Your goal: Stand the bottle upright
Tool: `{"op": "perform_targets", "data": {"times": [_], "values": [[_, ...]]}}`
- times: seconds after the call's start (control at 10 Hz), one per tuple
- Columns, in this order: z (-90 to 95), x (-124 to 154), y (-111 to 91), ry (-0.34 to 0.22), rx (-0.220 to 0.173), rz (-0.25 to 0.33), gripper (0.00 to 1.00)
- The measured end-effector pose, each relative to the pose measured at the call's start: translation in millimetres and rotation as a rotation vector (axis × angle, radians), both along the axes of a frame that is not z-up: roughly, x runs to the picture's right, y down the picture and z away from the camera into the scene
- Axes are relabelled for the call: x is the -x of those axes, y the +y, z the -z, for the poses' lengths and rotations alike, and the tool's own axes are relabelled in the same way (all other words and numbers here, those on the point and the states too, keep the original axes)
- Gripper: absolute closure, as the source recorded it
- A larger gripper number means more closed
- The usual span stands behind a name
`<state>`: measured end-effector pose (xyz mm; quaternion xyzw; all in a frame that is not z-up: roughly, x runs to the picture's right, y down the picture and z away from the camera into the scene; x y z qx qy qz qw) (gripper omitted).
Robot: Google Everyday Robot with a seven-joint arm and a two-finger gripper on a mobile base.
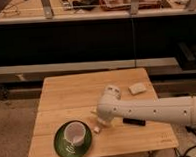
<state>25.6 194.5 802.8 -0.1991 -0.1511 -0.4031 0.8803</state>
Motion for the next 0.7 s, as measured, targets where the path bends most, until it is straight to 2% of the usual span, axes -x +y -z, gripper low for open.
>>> {"op": "perform_targets", "data": {"times": [0.4,0.7], "values": [[-10.2,-14,-7,-0.008,0.020,0.004,0.20],[-16.0,-13,-11,-0.021,0.034,0.023,0.20]]}}
